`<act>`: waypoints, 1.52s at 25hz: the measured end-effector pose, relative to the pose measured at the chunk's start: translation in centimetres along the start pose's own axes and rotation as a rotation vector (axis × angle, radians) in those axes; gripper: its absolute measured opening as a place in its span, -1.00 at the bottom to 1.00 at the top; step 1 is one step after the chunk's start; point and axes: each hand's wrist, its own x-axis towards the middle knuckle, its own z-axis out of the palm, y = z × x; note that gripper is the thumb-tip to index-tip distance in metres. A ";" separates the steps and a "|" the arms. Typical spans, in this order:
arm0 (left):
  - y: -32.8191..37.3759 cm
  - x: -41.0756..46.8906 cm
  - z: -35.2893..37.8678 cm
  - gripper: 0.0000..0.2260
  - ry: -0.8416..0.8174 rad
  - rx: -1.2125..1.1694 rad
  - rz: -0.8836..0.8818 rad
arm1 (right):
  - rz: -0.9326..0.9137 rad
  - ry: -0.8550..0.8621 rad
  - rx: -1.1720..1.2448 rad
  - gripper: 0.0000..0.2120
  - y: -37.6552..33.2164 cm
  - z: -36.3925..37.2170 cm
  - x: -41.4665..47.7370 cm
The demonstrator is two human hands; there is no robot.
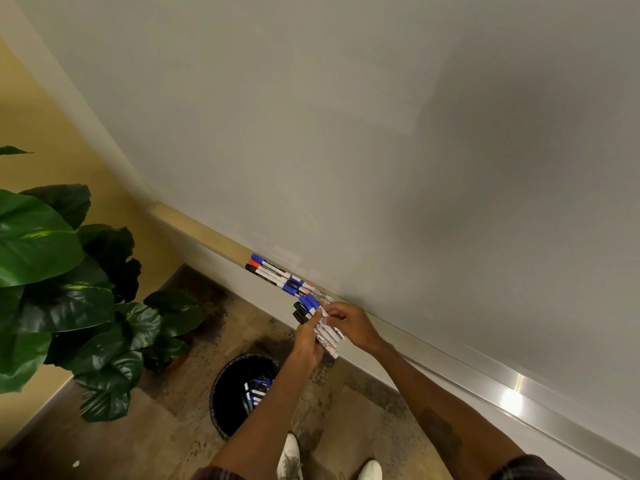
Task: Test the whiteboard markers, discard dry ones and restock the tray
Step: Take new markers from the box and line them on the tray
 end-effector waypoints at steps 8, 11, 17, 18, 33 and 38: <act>1.3 -0.3 -0.6 -0.76 0.014 -0.089 -0.002 | 0.164 0.193 -0.375 -0.73 3.0 -1.9 -0.1; 1.9 0.0 -1.4 -0.78 0.016 -0.045 -0.007 | 0.171 0.199 -0.503 -0.76 3.5 -1.6 -0.4; 2.7 0.2 -1.9 -0.86 0.012 -0.008 -0.029 | 0.223 0.179 -0.527 -0.71 4.2 -0.5 0.1; 2.6 0.2 -1.9 -0.86 0.001 -0.020 -0.038 | 0.220 0.176 -0.518 -0.70 4.1 -0.3 0.2; 0.2 2.1 1.1 -0.61 0.005 0.064 -0.041 | -0.140 0.060 -0.264 -0.79 0.6 -0.8 0.6; 0.1 1.6 1.6 -0.64 -0.029 0.085 -0.045 | -0.094 0.040 -0.243 -0.77 0.4 -1.9 0.5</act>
